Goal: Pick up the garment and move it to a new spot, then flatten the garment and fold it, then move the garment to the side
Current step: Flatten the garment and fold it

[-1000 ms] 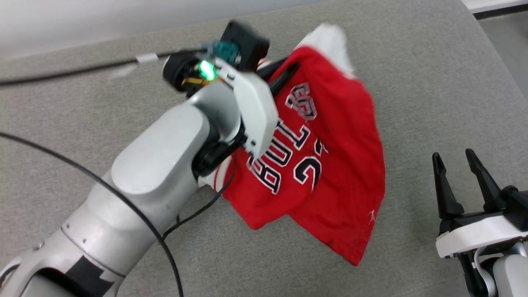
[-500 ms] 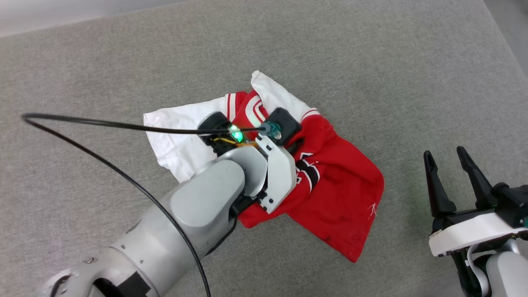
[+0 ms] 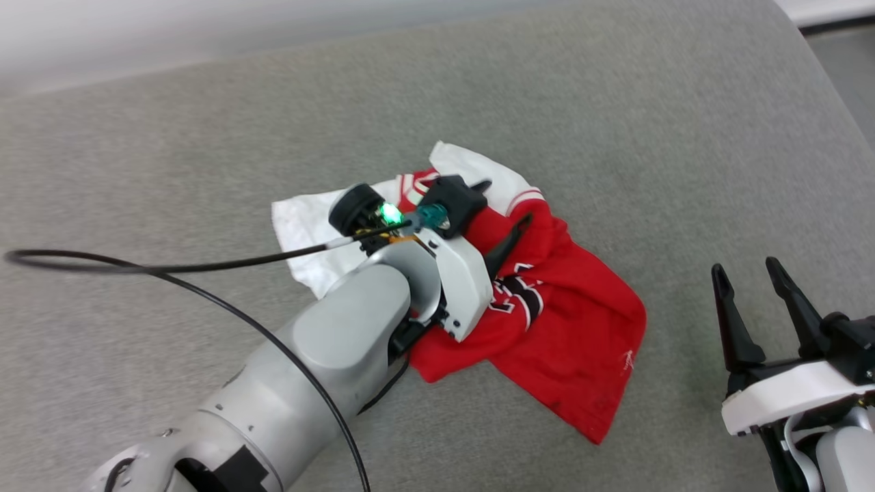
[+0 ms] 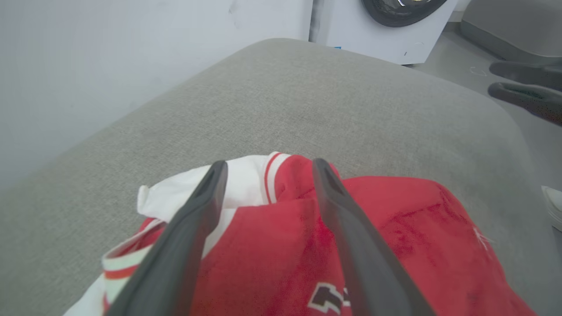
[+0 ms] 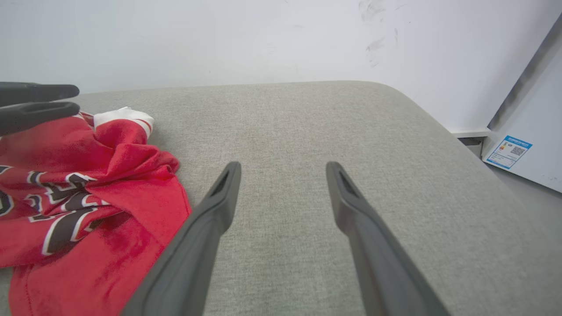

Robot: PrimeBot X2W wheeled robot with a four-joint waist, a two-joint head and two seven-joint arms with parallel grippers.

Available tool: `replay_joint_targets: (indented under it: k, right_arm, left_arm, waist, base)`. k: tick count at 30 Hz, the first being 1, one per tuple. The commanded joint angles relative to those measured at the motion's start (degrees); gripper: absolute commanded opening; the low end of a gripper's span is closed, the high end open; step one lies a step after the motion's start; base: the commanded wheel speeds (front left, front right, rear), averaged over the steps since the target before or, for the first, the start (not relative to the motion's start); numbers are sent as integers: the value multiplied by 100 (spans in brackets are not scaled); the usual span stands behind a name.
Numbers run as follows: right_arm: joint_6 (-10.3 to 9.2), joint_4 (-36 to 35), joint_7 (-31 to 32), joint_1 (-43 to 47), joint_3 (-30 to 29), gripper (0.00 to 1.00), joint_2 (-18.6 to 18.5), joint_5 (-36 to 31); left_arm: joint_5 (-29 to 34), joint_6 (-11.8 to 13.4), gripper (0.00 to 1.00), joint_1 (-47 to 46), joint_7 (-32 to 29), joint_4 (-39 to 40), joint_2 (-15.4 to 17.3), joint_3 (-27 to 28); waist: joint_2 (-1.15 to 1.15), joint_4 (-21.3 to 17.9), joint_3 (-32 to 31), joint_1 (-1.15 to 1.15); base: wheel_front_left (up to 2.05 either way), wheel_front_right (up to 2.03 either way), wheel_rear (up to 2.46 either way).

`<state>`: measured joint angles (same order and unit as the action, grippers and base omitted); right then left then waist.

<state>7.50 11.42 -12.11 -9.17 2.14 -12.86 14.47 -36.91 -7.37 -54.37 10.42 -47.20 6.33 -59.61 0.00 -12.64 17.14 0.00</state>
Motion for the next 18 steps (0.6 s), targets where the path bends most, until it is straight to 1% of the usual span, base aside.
replay_joint_targets:
  k: [1, 3, 5, 9, 14, 15, 16, 18]
  right_arm:
    - [-2, -39, 49, 111, -41, 100, -75, -53]
    - [-2, -89, 106, 164, -49, 100, -122, -63]
    - [-2, -143, 179, 233, -61, 100, -157, -71]
    - [-2, -274, 319, 352, -67, 100, -203, -91]
    - [-2, -451, 480, 484, -4, 100, -252, -104]
    - [-2, -473, 504, 509, 1, 100, -263, -109]
    - [-2, -473, 504, 509, 1, 100, -263, -109]
    - [-2, -531, 550, 543, 1, 100, -276, -101]
  left_arm:
    - [-62, 62, 100, -41, 220, 114, 33, 153]
    - [-108, 150, 100, -16, 358, 281, 144, 336]
    - [-146, 285, 100, 73, 441, 518, 327, 576]
    - [-45, 673, 100, 374, 482, 1247, 859, 1161]
    - [225, 1151, 100, 1414, 476, 2550, 1618, 2165]
    - [289, 1251, 100, 1691, 476, 2823, 1720, 2337]
    - [289, 1251, 100, 1691, 476, 2823, 1720, 2337]
    - [419, 1428, 100, 2268, 478, 3319, 1871, 2694]
  waist:
    - [0, 280, -308, 0]
    - [0, 417, -470, 0]
    - [0, 549, -623, 0]
    - [0, 777, -861, 0]
    - [0, 990, -995, 0]
    - [0, 1030, -1015, 0]
    - [0, 1030, -1015, 0]
    - [0, 1099, -1035, 0]
  base:
    - [0, 0, 0]
    - [0, 0, 0]
    - [0, 0, 0]
    - [0, 0, 0]
    - [0, 0, 0]
    - [0, 0, 0]
    - [0, 0, 0]
    - [0, 0, 0]
